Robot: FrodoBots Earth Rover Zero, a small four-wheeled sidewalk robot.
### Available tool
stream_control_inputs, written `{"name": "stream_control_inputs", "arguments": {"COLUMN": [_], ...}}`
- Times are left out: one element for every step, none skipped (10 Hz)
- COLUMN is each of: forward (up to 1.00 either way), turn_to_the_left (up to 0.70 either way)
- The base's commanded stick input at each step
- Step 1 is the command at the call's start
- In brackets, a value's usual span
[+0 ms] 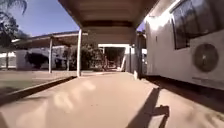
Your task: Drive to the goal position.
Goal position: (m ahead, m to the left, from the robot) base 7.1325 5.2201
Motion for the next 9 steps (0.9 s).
{"name": "stream_control_inputs", "arguments": {"forward": [0.70, 0.70, 0.70, 0.70, 0.70, 0.70, 0.70, 0.70, 0.70], "turn_to_the_left": [0.00, 0.00, 0.00, 0.00, 0.00, 0.00, 0.00, 0.00, 0.00]}}
